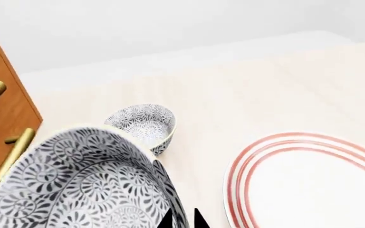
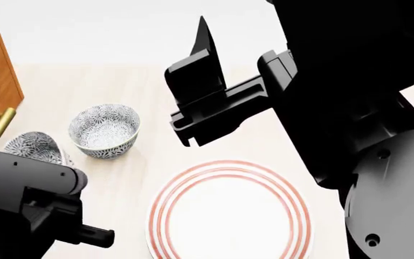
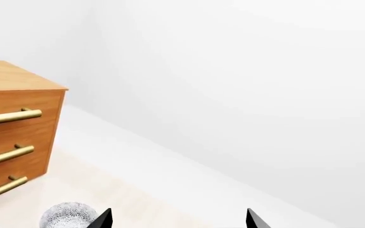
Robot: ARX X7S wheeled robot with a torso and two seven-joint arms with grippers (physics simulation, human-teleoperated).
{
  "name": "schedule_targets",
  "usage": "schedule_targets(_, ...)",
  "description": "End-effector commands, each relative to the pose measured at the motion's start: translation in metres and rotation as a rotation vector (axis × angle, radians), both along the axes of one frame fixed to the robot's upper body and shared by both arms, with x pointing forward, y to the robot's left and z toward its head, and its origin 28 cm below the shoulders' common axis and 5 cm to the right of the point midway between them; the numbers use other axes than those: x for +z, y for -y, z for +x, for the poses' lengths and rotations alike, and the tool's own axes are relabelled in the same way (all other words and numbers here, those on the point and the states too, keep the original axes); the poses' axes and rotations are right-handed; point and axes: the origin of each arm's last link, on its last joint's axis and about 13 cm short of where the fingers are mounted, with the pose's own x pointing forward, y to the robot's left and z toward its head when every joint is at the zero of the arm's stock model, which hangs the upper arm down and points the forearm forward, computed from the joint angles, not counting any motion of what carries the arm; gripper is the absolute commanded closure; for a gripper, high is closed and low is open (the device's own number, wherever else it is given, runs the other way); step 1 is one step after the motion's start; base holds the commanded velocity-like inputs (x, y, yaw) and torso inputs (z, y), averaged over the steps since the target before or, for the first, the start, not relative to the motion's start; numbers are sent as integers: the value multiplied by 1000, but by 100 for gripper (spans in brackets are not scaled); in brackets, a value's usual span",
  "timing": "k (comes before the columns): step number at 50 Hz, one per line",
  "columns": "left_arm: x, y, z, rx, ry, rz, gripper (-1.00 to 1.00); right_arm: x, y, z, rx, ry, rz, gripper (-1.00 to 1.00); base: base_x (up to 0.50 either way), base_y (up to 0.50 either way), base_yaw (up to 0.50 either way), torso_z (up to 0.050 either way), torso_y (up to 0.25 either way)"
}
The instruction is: Put the bowl at the front on the plate.
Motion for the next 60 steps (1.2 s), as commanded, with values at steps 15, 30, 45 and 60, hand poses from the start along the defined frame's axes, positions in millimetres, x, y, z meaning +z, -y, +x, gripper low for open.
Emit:
schedule_targets(15,43,0,7,26,169,-81,100,-1,0,1,1,-1,-1,-100,0,0,0,0,1)
schedule_targets(30,60,3,11,12,231,-91,100,-2,1,-1,-2,-1,-1,-100,0,0,0,0,0)
schedule_targets(45,78,5,11,6,296,-142,100,-5,1,-1,-3,-4,5,-100,0,0,0,0,1)
schedule_targets(60,93,12,16,-27,346,-138,100,-6,2,-2,-1,-3,6,-100,0,0,0,0,1)
